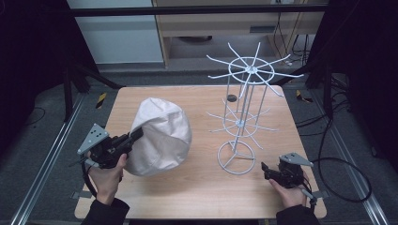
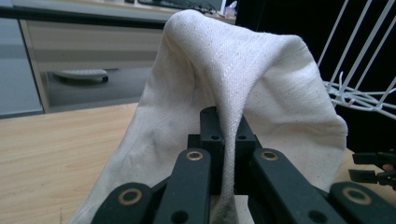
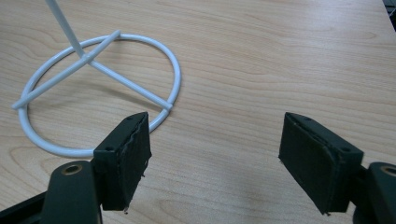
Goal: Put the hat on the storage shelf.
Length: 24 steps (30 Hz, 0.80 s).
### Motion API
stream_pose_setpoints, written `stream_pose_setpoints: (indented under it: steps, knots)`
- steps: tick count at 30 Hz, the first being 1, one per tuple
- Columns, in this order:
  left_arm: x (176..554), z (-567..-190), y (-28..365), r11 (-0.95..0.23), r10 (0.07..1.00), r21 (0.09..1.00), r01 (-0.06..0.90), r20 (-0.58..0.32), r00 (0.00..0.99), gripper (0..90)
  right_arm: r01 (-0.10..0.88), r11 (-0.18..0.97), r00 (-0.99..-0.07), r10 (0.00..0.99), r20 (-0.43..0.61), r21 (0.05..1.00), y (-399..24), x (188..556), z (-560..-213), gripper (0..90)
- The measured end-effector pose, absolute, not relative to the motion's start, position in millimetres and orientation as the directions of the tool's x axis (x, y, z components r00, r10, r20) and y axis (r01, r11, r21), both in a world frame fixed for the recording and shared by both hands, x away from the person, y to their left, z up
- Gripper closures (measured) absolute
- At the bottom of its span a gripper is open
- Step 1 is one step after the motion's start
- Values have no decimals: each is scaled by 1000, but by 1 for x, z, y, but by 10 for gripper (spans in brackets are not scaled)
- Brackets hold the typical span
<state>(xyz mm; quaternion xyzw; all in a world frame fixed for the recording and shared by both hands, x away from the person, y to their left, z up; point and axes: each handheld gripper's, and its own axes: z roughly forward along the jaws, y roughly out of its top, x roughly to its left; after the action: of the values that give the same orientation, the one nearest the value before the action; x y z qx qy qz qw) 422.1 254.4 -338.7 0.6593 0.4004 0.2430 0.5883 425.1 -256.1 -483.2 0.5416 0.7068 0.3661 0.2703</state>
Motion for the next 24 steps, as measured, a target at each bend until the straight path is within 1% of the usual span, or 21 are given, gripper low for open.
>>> stream_pose_setpoints:
  steps: [12,24]
  knots:
    - [407,-321,256,65,802,985,162,-148,578,878,567,143,-266,964,16,811,-256,425,-483,249]
    - [397,-303,261,143,787,986,90,-169,593,878,563,143,-263,965,12,814,-256,424,-483,249]
